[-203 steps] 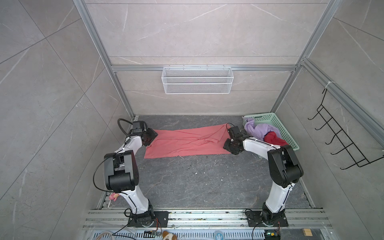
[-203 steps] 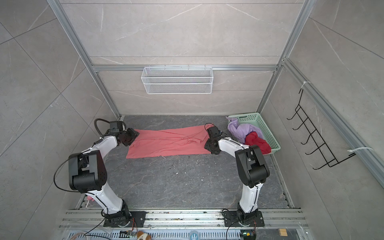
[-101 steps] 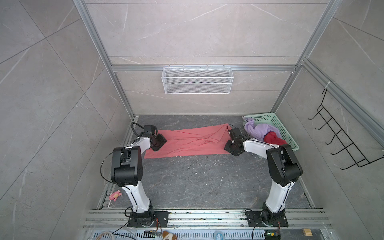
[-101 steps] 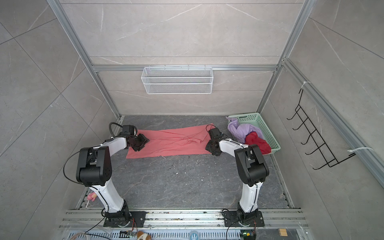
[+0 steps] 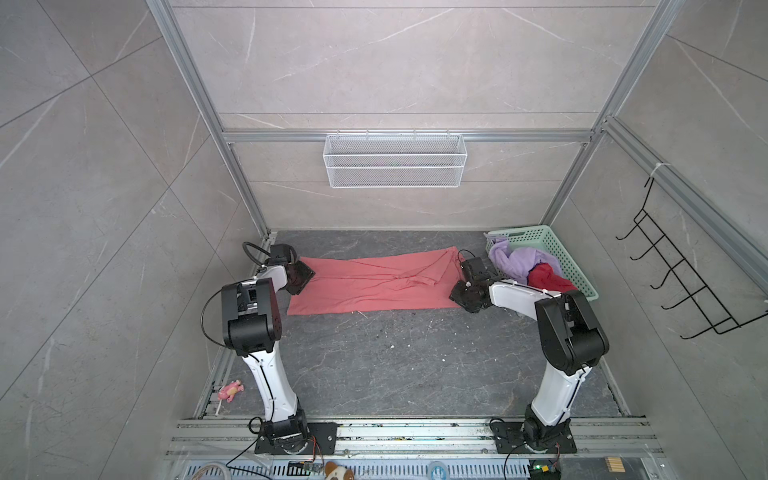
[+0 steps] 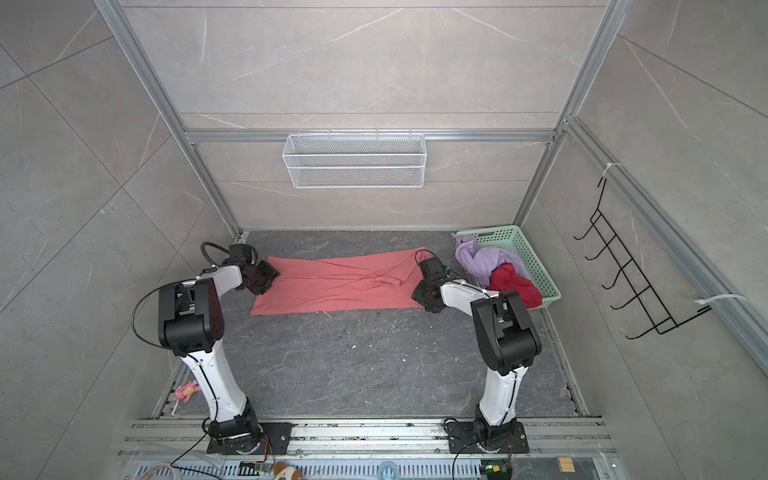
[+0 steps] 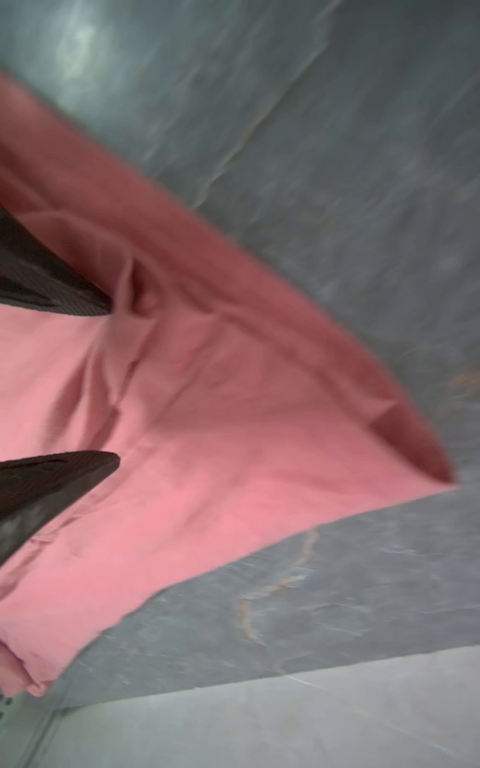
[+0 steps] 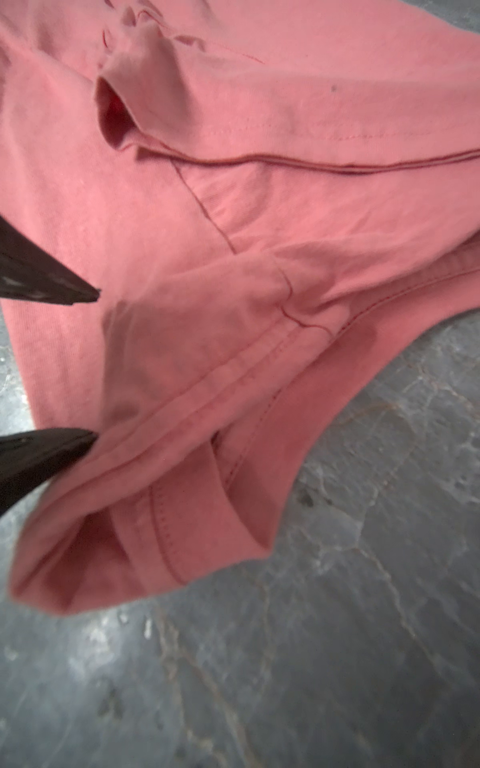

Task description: Fold and stack the t-shirts

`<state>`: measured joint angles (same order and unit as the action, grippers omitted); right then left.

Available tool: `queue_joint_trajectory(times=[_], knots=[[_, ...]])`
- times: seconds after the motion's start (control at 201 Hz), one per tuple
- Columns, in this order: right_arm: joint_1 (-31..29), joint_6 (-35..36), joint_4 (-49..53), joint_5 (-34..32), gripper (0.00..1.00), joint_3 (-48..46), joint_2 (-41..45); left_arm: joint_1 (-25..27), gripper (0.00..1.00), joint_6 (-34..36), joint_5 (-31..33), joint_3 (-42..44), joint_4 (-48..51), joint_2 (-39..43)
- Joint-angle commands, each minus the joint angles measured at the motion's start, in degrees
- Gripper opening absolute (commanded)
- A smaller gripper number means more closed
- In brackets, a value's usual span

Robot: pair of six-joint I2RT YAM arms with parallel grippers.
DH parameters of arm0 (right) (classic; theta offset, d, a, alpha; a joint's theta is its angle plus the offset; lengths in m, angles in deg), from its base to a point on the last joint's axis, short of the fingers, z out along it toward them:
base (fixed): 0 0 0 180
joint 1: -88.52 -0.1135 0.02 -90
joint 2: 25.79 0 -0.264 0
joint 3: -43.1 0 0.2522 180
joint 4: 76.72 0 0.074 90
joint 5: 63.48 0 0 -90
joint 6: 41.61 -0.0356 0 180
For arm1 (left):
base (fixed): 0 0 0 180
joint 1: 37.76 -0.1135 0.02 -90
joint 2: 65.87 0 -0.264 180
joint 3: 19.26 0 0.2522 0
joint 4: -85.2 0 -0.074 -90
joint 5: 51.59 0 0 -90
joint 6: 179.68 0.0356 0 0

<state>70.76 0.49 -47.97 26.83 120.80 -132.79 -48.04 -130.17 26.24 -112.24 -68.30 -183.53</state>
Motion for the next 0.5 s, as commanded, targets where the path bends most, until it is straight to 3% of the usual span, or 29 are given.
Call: queue_joint_trajectory(times=[0.0, 0.219, 0.378, 0.493], knots=[[0.6, -0.8, 6.5, -0.7, 0.51, -3.3, -0.9, -2.5, 0.56, 1.7, -0.4, -3.7, 0.7, -1.9], [0.8, 0.1, 6.3, -1.7, 0.51, -5.5, 3.4, -3.6, 0.56, 3.3, -2.3, -2.2, 0.5, 5.8], [0.7, 1.7, 6.0, -1.6, 0.51, -6.0, 7.6, -3.1, 0.56, 1.2, -3.9, 5.5, 0.9, 14.1], [0.7, 3.0, 5.9, -0.9, 0.51, -5.5, 10.6, 0.7, 0.56, -0.5, -3.6, 13.1, 0.5, 19.5]])
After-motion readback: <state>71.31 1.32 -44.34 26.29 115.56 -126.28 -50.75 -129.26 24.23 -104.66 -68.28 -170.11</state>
